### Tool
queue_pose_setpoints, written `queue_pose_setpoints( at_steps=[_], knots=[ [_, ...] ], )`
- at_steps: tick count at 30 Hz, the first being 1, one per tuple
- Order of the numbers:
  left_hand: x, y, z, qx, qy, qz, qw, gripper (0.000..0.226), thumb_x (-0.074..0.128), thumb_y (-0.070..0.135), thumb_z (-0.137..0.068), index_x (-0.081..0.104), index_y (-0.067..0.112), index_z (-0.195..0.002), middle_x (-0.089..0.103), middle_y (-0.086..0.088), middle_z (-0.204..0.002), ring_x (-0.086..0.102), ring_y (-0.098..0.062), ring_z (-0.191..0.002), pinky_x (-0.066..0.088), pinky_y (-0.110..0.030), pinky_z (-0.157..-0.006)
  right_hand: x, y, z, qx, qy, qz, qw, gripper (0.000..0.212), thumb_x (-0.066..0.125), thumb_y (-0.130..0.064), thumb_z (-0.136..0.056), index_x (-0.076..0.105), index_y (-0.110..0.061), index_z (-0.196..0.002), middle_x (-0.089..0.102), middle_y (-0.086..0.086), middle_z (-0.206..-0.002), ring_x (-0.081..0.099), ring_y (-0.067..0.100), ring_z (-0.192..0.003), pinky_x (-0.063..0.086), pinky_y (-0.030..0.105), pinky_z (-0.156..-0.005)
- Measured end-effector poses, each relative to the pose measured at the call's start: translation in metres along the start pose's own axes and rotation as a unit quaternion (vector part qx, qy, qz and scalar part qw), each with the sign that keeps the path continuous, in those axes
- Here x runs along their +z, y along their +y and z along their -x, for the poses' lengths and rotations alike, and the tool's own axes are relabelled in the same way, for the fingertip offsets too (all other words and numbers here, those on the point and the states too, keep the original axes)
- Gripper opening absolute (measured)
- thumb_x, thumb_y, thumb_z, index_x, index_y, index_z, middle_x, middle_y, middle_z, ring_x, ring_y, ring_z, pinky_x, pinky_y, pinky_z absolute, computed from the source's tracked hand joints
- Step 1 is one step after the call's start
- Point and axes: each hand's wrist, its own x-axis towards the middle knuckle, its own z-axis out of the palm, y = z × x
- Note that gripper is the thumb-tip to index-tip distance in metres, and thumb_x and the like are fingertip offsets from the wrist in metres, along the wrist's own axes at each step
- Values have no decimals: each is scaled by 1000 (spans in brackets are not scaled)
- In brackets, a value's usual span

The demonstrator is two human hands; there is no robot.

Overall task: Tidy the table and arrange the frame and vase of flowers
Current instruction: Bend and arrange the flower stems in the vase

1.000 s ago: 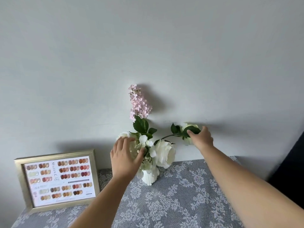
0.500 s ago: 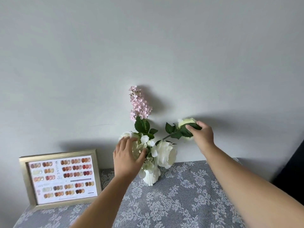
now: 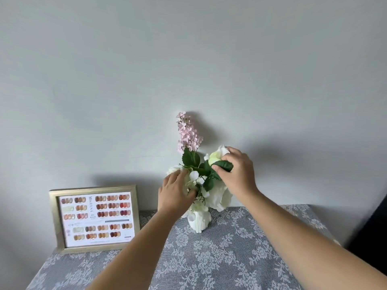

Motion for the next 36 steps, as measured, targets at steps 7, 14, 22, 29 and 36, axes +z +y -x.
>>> queue_pose_setpoints(
  at_steps=[7,14,22,29,36],
  knots=[
    [-5,-2,-8,30,-18,-39,999,56,53,43,-74,38,37,-129,44,2,-130,33,-22,-123,34,-41,-97,17,-12,18,-11,-7,44,999,21,82,-22,-62,69,-12,-75,66,5,-116,57,30,-102,40,39,-84],
    [-7,-2,-35,31,-69,-104,992,62,52,53,-73,34,43,-132,39,-3,-132,33,-25,-124,31,-42,-102,14,-13,11,3,20,19,1000,21,81,-20,-64,69,-9,-77,65,8,-117,56,30,-106,44,44,-88],
    [-3,-3,-42,40,-67,-107,991,71,52,57,-74,25,41,-138,39,-3,-132,33,-25,-124,31,-42,-102,21,-14,9,-64,-36,5,997,17,79,-19,-68,68,-7,-73,60,9,-122,51,27,-113,44,45,-94],
    [-4,-4,-44,42,-69,-77,994,77,56,49,-69,24,38,-139,39,-4,-131,35,-26,-121,31,-40,-100,37,-4,10,-92,-113,31,989,14,66,-25,-80,66,-12,-82,54,6,-132,42,25,-123,35,38,-102],
    [-2,-7,-32,71,-36,27,996,83,62,35,-63,30,28,-139,43,-4,-129,38,-26,-117,35,-35,-99,55,8,16,-78,-166,52,982,6,66,-15,-80,68,-11,-84,52,3,-136,38,24,-128,36,38,-104]
  ],
)
